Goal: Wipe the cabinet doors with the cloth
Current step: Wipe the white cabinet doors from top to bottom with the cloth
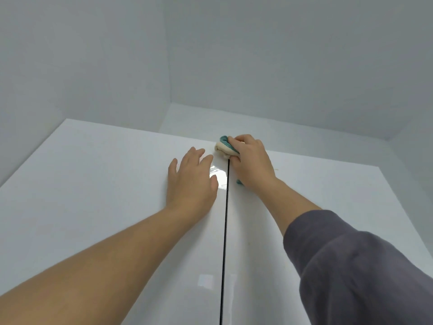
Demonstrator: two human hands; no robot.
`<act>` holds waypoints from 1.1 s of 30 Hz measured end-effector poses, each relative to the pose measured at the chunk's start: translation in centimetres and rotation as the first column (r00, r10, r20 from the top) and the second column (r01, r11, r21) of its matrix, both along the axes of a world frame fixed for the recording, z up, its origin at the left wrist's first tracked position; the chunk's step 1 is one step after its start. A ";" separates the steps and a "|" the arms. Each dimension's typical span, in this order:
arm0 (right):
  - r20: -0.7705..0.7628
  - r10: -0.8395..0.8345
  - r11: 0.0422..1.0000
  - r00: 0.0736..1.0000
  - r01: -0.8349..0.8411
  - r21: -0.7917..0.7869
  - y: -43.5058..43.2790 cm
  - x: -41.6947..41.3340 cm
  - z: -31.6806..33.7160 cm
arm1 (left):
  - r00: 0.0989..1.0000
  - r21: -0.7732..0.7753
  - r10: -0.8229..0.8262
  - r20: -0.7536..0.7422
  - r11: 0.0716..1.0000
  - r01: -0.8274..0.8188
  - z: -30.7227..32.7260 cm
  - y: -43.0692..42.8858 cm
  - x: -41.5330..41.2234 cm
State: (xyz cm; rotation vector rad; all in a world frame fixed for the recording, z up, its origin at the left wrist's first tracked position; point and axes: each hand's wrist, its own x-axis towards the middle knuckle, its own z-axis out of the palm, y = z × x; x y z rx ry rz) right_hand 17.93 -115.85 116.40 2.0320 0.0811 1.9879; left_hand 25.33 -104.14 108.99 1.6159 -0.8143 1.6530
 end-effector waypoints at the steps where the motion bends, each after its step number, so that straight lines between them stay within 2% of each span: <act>1: -0.010 -0.027 1.000 1.000 0.026 -0.010 0.0 -0.1 -0.1 | 1.000 -0.007 -0.015 -0.023 1.000 0.015 -0.1 -0.5 -0.1; 5: -0.018 -0.118 0.993 0.993 0.117 -0.033 -0.4 -0.9 -0.4 | 0.996 -0.030 -0.033 -0.088 0.999 0.030 -0.9 -2.6 -0.3; 11: 0.029 -0.225 0.970 0.974 0.226 -0.083 -3.3 -2.8 -0.5 | 0.998 -0.105 0.040 -0.050 0.993 -0.046 -1.9 -4.0 0.7; 21: 0.078 -0.179 0.978 0.981 0.186 -0.093 -9.2 -5.6 0.0 | 0.998 -0.129 0.057 -0.031 0.990 -0.061 -1.9 -4.2 1.0; 25: 0.098 -0.133 0.988 0.986 0.140 -0.067 -11.9 -6.9 0.2 | 0.997 -0.111 0.062 -0.041 0.992 -0.066 -2.0 -4.1 1.0; 33: 0.123 -0.155 0.988 0.980 0.155 0.010 -17.2 -10.3 0.2 | 0.996 -0.116 0.072 -0.055 0.990 -0.078 -1.9 -4.1 1.0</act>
